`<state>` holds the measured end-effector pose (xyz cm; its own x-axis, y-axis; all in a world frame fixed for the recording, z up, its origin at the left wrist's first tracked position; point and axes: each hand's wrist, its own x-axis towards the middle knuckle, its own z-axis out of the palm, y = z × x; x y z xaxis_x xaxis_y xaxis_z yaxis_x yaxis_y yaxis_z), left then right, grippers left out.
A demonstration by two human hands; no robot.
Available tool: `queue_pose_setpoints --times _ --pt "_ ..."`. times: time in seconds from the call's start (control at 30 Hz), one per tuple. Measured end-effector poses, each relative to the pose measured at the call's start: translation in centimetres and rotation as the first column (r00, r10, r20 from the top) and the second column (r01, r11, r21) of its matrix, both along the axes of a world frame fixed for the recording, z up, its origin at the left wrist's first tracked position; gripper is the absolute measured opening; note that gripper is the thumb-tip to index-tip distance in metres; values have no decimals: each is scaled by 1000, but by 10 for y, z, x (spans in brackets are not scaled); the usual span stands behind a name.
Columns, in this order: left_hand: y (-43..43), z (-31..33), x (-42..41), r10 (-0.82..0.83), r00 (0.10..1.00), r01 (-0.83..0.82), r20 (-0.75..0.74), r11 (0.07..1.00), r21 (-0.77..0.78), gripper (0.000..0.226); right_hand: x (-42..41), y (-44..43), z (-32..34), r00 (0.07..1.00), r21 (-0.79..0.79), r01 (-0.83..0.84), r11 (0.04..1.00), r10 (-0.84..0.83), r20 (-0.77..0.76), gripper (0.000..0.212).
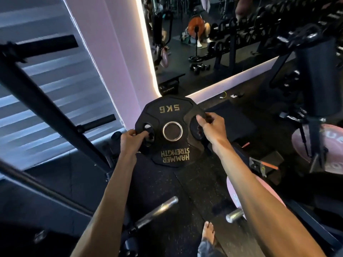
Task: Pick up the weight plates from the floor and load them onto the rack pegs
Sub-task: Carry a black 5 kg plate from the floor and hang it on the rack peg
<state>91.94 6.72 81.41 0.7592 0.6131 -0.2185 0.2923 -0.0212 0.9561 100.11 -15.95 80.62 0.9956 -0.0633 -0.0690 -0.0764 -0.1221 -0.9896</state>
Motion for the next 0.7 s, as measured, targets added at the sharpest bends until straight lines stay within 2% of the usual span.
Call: queue_pose_setpoints --times 0.07,0.17,0.27,0.5,0.7 --pt "7 0 36 43 999 -43 -31 999 3 22 42 8 -1 1000 -13 -20 1000 20 -12 35" --pt "14 7 88 101 995 -101 -25 995 1 22 103 22 6 999 -26 -54 998 54 -2 34" --pt "28 13 138 141 990 -141 -8 990 31 33 160 39 11 997 -42 -64 997 66 34 33" --pt "70 27 233 243 970 -243 12 964 112 22 273 97 19 981 -51 -139 989 145 126 33" --pt "130 39 306 315 948 -319 53 929 189 15 354 171 20 967 14 -183 983 177 182 24"
